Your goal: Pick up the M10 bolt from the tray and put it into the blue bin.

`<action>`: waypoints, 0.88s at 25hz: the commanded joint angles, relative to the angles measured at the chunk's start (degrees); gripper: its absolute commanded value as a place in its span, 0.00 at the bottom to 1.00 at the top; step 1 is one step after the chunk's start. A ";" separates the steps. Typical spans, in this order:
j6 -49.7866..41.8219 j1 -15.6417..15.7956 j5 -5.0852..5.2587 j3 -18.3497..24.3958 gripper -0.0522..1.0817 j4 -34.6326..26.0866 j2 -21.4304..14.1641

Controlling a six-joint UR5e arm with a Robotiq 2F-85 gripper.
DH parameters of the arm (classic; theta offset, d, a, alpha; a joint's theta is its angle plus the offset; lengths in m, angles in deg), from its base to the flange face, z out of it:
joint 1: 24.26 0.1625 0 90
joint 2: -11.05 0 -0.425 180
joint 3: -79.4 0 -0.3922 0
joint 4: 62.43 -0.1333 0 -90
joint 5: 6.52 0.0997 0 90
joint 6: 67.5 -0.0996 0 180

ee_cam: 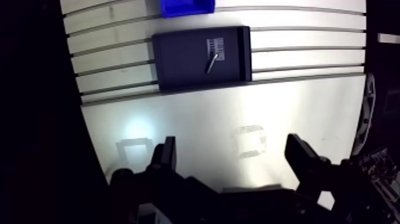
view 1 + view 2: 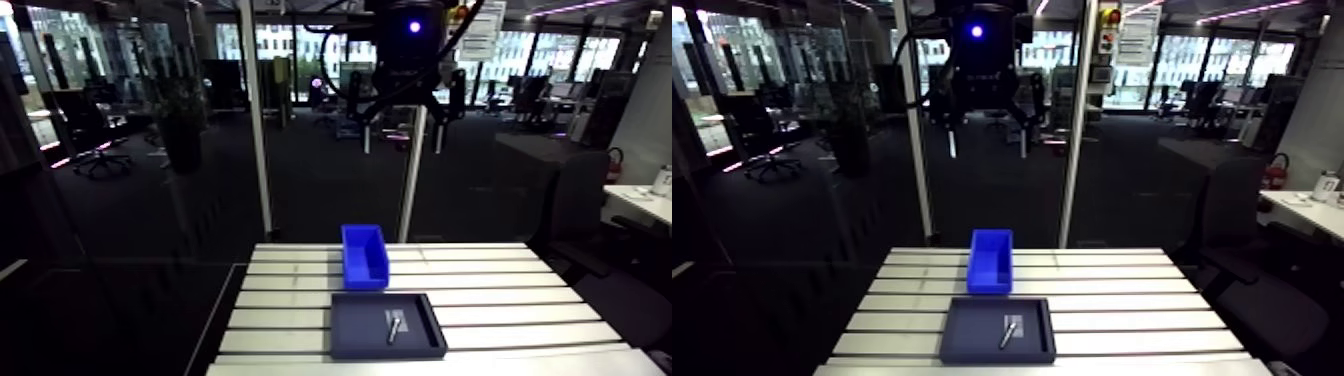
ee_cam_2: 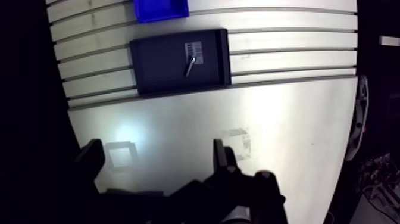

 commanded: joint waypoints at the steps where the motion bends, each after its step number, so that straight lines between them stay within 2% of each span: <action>1: -0.09 0.18 -0.53 0.17 0.05 0.00 -1.15; 10: -0.09 0.26 -0.79 0.09 0.06 0.00 -1.15; 22: -2.20 0.18 -0.53 -0.70 0.06 0.18 -1.06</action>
